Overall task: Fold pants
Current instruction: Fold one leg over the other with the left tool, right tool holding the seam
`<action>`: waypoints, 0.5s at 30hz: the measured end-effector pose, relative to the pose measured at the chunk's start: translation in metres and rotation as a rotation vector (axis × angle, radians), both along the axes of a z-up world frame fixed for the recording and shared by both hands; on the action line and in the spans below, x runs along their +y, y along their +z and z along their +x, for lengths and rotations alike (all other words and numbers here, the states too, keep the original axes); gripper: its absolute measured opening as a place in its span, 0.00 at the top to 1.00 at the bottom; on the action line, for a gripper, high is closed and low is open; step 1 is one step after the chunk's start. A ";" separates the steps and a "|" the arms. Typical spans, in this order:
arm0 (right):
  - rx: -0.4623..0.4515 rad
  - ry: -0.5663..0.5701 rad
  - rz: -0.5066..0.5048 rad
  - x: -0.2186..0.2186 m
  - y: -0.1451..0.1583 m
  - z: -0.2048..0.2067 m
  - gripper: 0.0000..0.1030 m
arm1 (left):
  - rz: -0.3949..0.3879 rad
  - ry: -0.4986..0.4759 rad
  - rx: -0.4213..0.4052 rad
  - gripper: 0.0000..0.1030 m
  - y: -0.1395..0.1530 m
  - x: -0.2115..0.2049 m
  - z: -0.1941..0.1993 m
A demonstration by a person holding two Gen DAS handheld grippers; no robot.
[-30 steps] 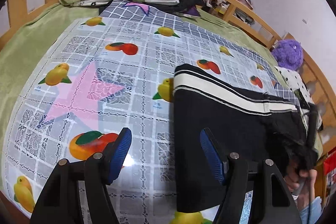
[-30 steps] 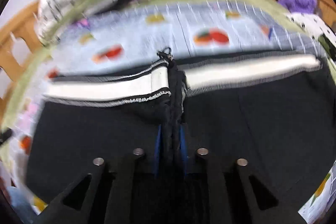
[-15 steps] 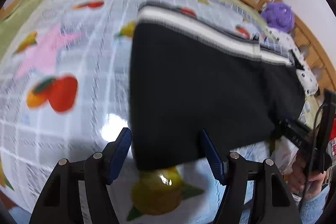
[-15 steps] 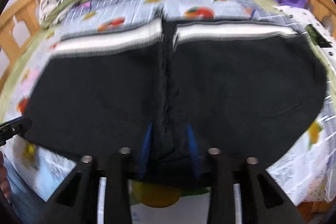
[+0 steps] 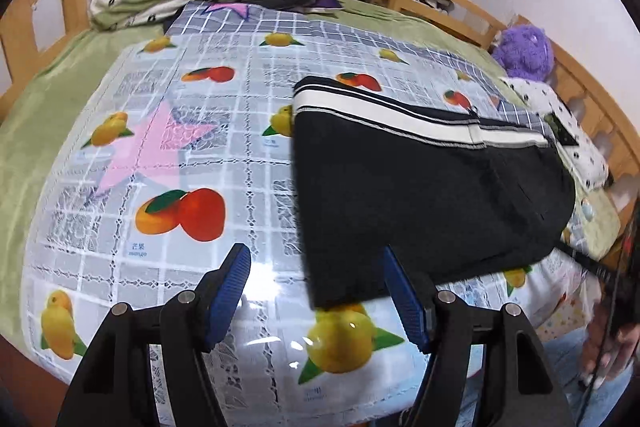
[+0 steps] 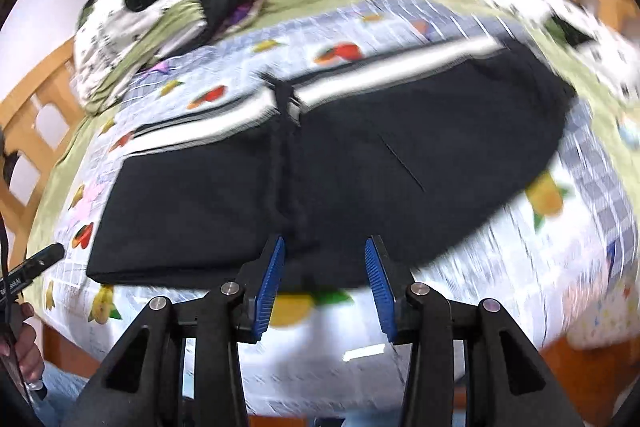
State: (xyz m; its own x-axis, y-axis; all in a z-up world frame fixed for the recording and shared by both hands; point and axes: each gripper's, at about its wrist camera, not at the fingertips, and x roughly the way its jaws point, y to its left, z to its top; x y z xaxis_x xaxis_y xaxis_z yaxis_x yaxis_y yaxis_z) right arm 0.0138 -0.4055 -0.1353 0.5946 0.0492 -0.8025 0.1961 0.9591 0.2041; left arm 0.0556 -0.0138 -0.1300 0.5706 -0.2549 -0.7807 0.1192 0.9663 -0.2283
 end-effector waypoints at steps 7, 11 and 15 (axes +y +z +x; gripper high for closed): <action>0.026 -0.088 0.254 -0.028 -0.032 -0.020 0.59 | -0.140 -0.013 0.042 0.36 -0.034 0.008 0.056; 0.030 -0.174 0.338 -0.038 -0.052 -0.018 0.59 | -0.224 -0.042 0.099 0.37 -0.057 0.008 0.095; -0.018 -0.209 0.402 -0.043 -0.060 -0.004 0.59 | -0.256 -0.083 0.078 0.39 -0.066 -0.003 0.113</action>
